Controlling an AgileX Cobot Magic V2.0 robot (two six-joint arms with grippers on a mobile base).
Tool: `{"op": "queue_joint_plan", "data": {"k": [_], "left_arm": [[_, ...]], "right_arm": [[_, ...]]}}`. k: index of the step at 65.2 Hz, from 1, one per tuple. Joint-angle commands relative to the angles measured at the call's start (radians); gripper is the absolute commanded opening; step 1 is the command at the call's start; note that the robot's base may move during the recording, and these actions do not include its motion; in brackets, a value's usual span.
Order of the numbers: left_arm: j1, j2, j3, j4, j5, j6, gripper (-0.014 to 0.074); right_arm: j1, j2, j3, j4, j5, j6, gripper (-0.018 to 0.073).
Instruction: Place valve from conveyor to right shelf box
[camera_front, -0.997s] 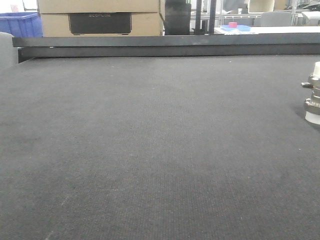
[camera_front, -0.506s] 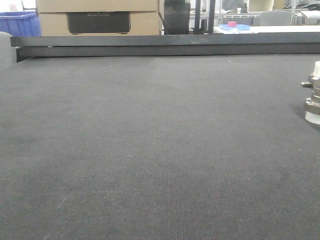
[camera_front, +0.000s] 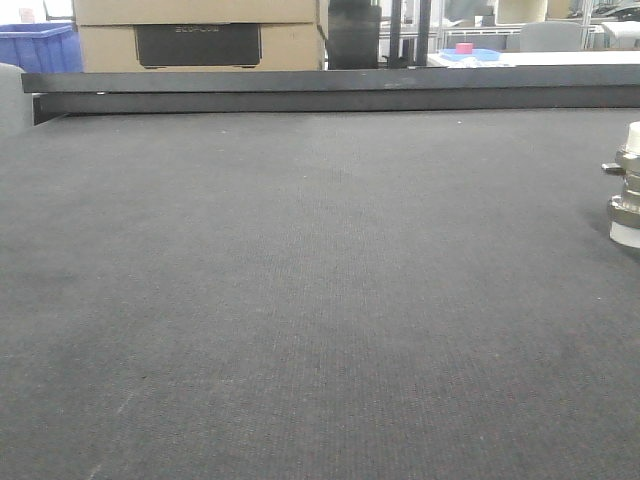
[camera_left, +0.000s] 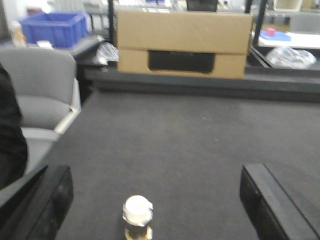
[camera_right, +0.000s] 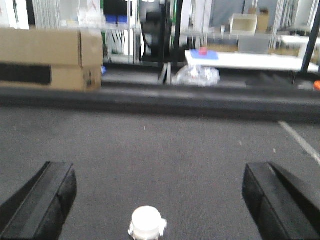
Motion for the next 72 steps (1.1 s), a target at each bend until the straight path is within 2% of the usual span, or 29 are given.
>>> {"op": "queue_joint_plan", "data": {"k": [1,6,14,26,36,40,55,72], "left_arm": [[-0.026,0.038,-0.035,-0.009,0.042,-0.02,0.0599],[-0.041,0.082,-0.084,-0.01,0.14,-0.02,0.0599],[-0.058,0.158,-0.182,-0.01,0.267,-0.02,0.0599],[-0.095,0.219,-0.236,-0.01,0.294,-0.02,0.0599],[-0.099,0.234,-0.236,-0.01,0.3,-0.02,0.0599],[-0.099,0.234,-0.236,-0.01,0.3,-0.02,0.0599],[-0.099,0.234,-0.236,-0.01,0.3,-0.02,0.0599],[-0.099,0.234,-0.236,-0.01,0.3,-0.02,0.0599]], "right_arm": [[0.002,0.064,-0.026,-0.021,-0.005,-0.001,0.057],[0.002,0.126,-0.091,-0.021,0.064,-0.001,0.057],[0.002,0.267,-0.272,-0.021,0.285,-0.001,0.057],[0.002,0.507,-0.54,-0.021,0.559,-0.001,0.057],[0.002,0.716,-0.738,-0.021,0.803,-0.001,0.057],[0.002,0.789,-0.794,-0.021,0.86,-0.001,0.057],[0.002,1.002,-0.83,-0.021,0.874,-0.001,0.057],[0.002,1.178,-0.83,0.044,0.785,-0.001,0.057]]}}
